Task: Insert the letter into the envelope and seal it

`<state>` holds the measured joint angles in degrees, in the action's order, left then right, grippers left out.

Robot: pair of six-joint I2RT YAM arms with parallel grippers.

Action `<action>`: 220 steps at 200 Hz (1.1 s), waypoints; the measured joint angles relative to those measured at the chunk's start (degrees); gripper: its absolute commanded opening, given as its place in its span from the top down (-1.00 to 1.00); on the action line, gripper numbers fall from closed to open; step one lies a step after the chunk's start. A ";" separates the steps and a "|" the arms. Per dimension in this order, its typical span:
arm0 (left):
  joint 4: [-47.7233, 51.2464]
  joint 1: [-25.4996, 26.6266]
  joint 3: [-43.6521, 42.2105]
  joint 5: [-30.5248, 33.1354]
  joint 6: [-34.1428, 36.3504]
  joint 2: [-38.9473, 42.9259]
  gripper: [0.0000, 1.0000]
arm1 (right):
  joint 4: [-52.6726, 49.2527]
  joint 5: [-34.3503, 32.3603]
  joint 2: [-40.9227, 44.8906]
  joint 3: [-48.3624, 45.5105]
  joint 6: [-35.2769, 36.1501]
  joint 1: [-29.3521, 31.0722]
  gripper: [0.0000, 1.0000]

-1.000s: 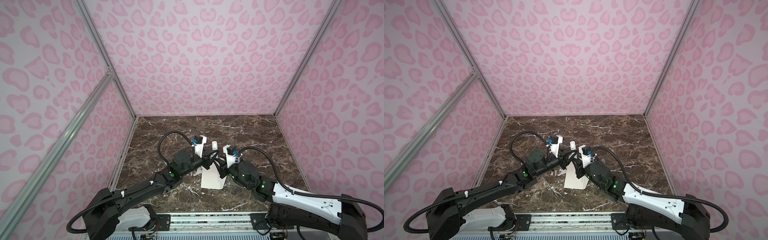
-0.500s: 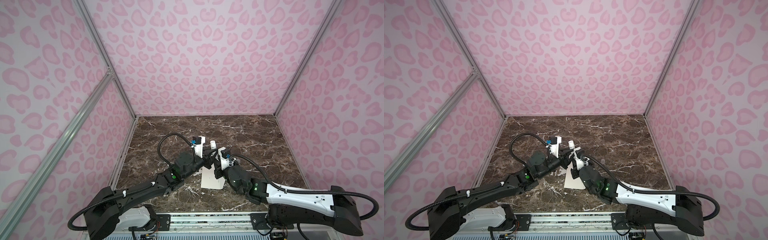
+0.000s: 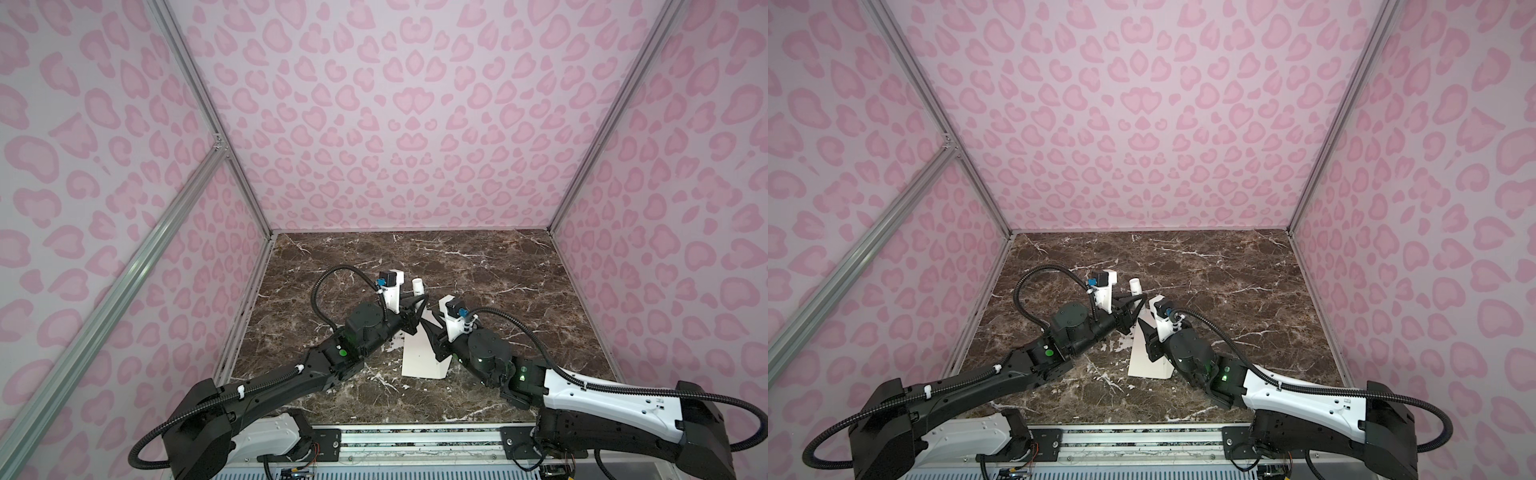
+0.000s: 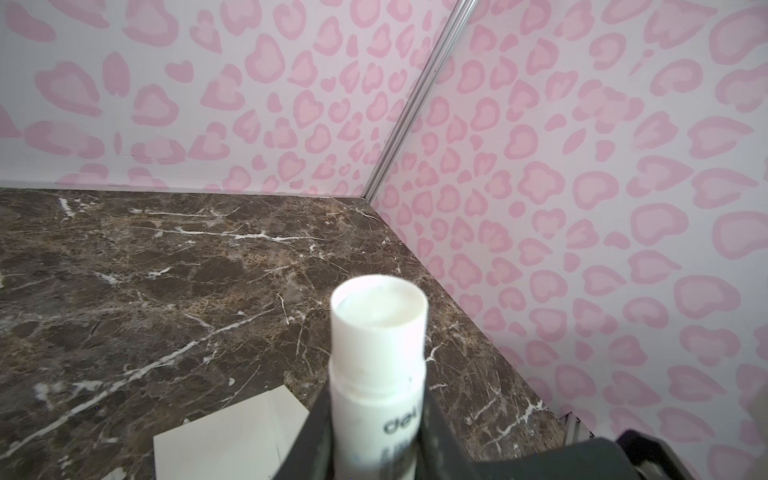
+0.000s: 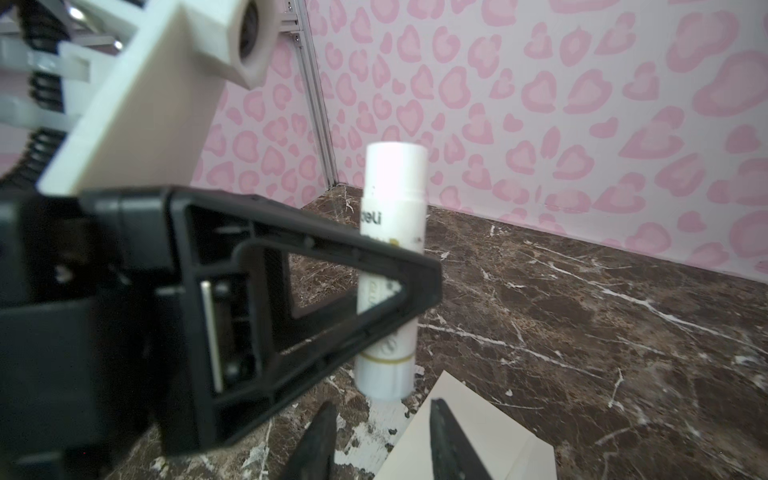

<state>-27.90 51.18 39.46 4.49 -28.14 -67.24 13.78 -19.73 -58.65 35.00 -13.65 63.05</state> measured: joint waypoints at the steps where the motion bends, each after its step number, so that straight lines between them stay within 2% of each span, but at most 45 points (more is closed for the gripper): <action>1: 0.02 -0.04 0.00 0.00 0.00 0.04 0.92 | 0.00 0.28 0.15 -0.11 -0.13 -0.15 0.15; 30: 1.25 -1.84 -0.42 -0.68 0.22 1.79 0.92 | -0.37 3.96 3.89 -2.45 -0.74 -2.43 0.13; 72: 1.60 -2.67 -0.68 -2.01 0.17 3.02 0.92 | 0.28 5.29 5.88 -4.85 -0.76 -3.54 0.12; 129: 0.85 -2.69 -0.74 -3.30 -0.96 1.53 0.92 | 4.22 10.99 -0.92 -1.40 -0.79 -3.48 0.08; 220: -0.57 -1.66 -0.85 -4.31 -1.77 0.66 0.92 | 6.99 10.01 -7.19 1.62 -0.92 -3.58 0.13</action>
<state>-28.47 49.52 38.61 0.19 -29.91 -66.59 20.78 -9.72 -65.84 36.62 -14.57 59.46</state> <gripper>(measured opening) 0.284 0.437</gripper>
